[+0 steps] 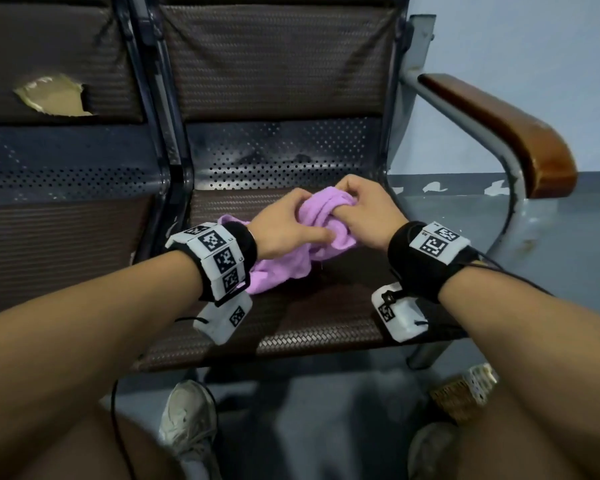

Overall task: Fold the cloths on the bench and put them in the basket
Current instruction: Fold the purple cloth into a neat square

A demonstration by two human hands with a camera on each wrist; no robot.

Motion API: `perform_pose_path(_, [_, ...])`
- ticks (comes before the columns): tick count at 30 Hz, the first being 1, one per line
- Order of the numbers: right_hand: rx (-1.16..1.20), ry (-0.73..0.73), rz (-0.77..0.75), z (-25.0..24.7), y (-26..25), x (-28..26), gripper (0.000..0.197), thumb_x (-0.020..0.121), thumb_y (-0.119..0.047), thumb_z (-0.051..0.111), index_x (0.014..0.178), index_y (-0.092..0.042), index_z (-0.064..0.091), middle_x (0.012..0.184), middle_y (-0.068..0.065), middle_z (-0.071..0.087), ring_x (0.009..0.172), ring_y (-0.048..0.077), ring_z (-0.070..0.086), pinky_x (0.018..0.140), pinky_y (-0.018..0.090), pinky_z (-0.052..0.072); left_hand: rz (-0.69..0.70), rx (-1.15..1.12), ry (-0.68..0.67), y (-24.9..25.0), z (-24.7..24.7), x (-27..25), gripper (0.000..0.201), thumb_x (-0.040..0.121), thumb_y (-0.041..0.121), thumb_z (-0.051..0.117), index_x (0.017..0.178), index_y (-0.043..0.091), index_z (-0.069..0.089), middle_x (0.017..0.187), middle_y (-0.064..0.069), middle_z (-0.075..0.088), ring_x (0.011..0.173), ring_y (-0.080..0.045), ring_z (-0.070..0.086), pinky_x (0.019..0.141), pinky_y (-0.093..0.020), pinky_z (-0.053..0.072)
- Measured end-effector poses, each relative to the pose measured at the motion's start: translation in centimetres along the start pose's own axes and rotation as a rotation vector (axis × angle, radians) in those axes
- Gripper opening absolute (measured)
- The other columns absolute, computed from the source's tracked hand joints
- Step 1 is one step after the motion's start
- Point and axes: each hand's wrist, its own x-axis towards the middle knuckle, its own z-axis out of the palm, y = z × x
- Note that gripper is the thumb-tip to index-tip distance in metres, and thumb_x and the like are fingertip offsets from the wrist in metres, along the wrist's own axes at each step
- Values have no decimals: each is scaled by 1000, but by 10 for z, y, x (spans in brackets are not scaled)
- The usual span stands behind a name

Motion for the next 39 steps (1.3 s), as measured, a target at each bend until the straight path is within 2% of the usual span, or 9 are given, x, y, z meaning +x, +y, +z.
perform_pose_path(6, [151, -90, 105, -24, 11, -12, 28, 86, -27, 75, 109, -14, 66, 102, 4, 73, 93, 16, 68, 81, 29, 54, 74, -235, 49, 27, 13, 15, 18, 89, 6, 64, 80, 17, 76, 78, 5, 75, 75, -5, 68, 75, -21, 53])
perform_pose_path(12, [87, -92, 173, -35, 36, -23, 26, 100, -26, 58, 104, -7, 74, 102, 7, 75, 91, 26, 67, 101, 48, 50, -152, -530, 111, 37, 12, 23, 25, 89, 33, 69, 82, 10, 76, 84, -8, 77, 76, -20, 71, 82, -35, 56])
perform_pose_path(15, [351, 105, 185, -41, 34, -15, 31, 107, -24, 42, 109, -11, 70, 103, 7, 73, 95, 32, 65, 91, 43, 52, -103, -223, 175, 27, 9, 26, 21, 85, 36, 75, 94, 18, 73, 85, 5, 76, 76, -8, 70, 75, -28, 53])
perform_pose_path(19, [162, 220, -33, -49, 26, -7, 30, 107, -31, 39, 104, -13, 62, 101, 3, 67, 94, 15, 62, 91, 44, 52, 27, 29, 99, 24, 8, 21, 78, 70, 51, 83, 136, 30, 46, 120, 4, 60, 105, -12, 61, 91, -31, 52])
perform_pose_path(23, [-157, 180, -266, -45, 13, -9, 31, 95, -43, 56, 82, -15, 58, 72, -6, 59, 67, 7, 52, 66, 34, 46, 202, 16, -34, 35, 32, 19, 50, 73, 46, 79, 117, 25, 64, 107, 8, 72, 100, -10, 68, 92, -36, 55])
perform_pose_path(26, [-178, 217, -258, -54, 13, -12, 36, 82, -52, 71, 83, -17, 61, 75, -3, 67, 70, 11, 61, 64, 29, 49, 192, 107, 232, 40, 33, 31, 16, 90, 27, 55, 84, 21, 68, 88, 0, 73, 87, -22, 67, 87, -43, 54])
perform_pose_path(31, [-539, -104, 33, -66, 33, -17, 18, 81, -33, 72, 77, -18, 64, 73, 2, 68, 70, 22, 65, 62, 30, 50, 76, -227, 351, 45, 25, 41, 28, 87, 34, 46, 71, 16, 61, 78, -7, 63, 78, -19, 56, 81, -41, 51])
perform_pose_path(35, [-519, -302, 243, -65, 40, -19, 28, 84, -38, 66, 65, -19, 65, 54, -7, 62, 56, 13, 60, 56, 24, 42, 132, -175, 398, 47, 22, 37, 5, 69, 23, 63, 68, 19, 67, 71, -3, 68, 70, -19, 61, 69, -39, 54])
perform_pose_path(39, [-648, 249, 99, -74, 34, -12, 15, 89, -32, 59, 79, -20, 59, 67, -4, 59, 67, 25, 57, 59, 27, 36, 22, -93, 557, 37, 11, 43, 29, 76, 38, 58, 57, 17, 63, 50, -2, 53, 55, -21, 46, 56, -36, 39])
